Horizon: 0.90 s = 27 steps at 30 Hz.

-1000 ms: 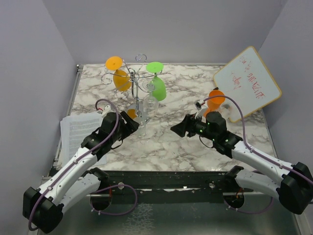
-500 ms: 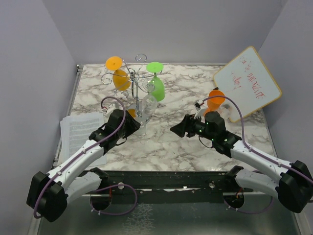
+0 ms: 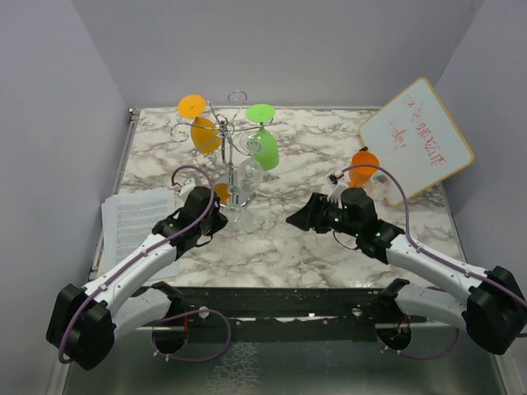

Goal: Place the wine glass upside down on the wine glass rack

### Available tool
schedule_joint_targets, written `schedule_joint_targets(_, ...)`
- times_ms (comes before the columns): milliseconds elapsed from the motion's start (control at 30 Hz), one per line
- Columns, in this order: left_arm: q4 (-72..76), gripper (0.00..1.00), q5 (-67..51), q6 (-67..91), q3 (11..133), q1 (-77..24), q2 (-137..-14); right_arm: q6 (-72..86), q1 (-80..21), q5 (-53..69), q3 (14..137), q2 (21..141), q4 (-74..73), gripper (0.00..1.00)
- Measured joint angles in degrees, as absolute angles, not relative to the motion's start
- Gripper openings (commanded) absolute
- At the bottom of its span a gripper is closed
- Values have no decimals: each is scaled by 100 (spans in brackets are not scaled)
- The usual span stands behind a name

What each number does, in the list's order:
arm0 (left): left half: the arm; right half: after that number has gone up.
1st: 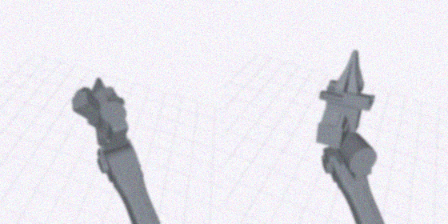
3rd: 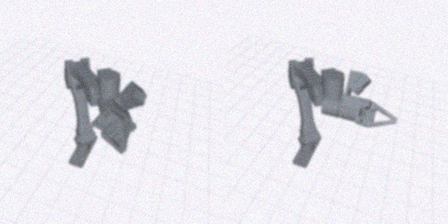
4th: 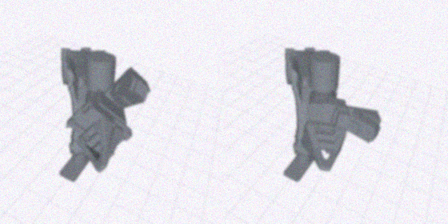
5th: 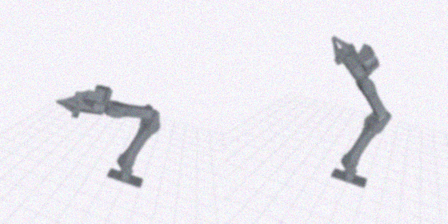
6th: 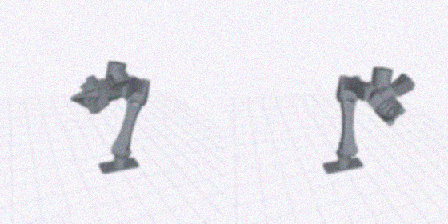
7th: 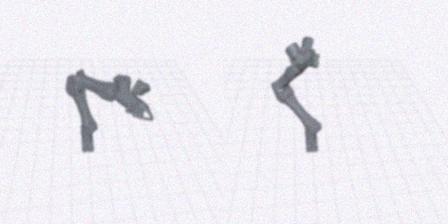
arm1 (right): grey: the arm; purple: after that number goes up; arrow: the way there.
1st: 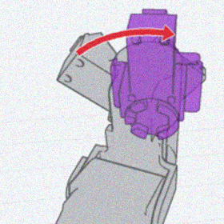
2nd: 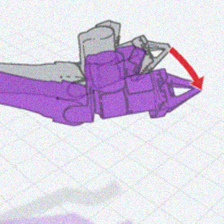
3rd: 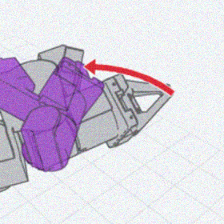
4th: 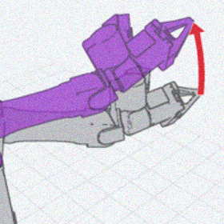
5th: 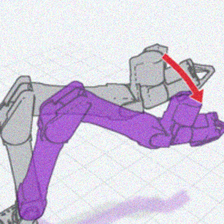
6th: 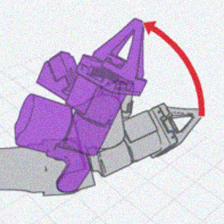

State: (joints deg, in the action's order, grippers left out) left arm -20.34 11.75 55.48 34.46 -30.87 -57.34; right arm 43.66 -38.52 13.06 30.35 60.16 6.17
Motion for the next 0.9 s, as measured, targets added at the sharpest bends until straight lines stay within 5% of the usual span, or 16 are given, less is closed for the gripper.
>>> schedule_joint_targets(467,-1927,0,97,5371,2659,-3087,-4167,6525,-3918,1732,2237,6165,1916,80)
schedule_joint_targets(900,-1247,0,-242,5590,2386,-3087,-2429,7352,-5043,744,3061,6252,2403,86)
